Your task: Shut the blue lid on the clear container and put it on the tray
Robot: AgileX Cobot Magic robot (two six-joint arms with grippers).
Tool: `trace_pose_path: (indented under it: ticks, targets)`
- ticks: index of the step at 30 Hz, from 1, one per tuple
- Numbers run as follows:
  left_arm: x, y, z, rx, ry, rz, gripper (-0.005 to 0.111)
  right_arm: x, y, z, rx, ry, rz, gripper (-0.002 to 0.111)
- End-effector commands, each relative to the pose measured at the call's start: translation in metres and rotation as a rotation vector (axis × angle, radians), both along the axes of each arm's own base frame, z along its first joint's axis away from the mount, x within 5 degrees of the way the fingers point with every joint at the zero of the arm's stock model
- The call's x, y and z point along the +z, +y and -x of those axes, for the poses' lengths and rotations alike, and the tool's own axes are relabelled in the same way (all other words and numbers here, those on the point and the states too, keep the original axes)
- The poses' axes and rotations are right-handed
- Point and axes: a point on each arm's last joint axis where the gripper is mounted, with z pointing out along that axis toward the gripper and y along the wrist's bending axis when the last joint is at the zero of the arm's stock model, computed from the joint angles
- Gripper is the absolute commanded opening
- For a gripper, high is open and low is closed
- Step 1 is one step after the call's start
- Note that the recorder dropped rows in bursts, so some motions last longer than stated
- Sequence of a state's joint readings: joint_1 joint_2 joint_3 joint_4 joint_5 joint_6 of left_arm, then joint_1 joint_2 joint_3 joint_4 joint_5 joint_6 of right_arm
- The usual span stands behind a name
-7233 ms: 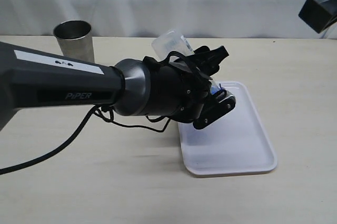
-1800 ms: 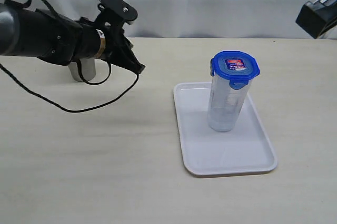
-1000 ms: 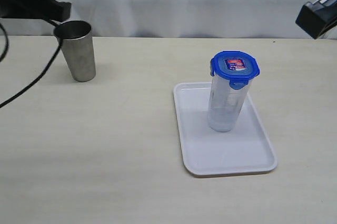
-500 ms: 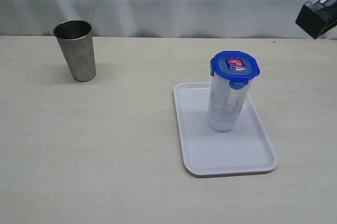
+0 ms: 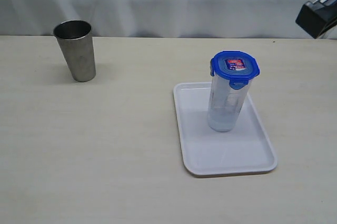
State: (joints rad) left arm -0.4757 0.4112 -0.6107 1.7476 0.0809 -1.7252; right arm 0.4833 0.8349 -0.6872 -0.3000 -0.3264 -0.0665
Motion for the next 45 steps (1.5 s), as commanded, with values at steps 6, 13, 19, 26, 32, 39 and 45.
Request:
trace_pose_path:
  ticks: [6, 13, 19, 26, 32, 39, 45]
  targets:
    - [-0.001, 0.000, 0.001, -0.009, 0.004, 0.008, 0.000, -0.001, -0.001, 0.000, -0.003, 0.004, -0.005, 0.005]
    - [-0.001, 0.000, 0.001, -0.009, 0.004, 0.008, 0.000, -0.001, -0.001, 0.000, -0.003, 0.004, -0.005, 0.005]
    - [-0.002, 0.000, 0.001, -0.021, 0.022, 0.042, 0.000, -0.001, -0.001, 0.000, -0.003, 0.004, -0.005, 0.005]
    - [-0.023, 0.007, -0.006, 0.028, 0.334, 0.253, 0.000, -0.001, -0.001, 0.000, -0.003, 0.004, -0.005, 0.005]
    - [-0.035, -0.010, -0.004, -0.074, 0.176, -0.092, 0.000, -0.001, -0.001, 0.000, -0.003, 0.004, -0.005, 0.005]
    - [-0.073, 0.000, -0.005, 0.064, 0.087, -0.178, 0.000, -0.001, -0.001, 0.000, -0.003, 0.004, -0.005, 0.005]
    - [-0.098, 0.015, 0.005, 0.222, 0.083, -0.169, 0.000, -0.001, -0.001, 0.000, -0.003, 0.004, -0.005, 0.005]
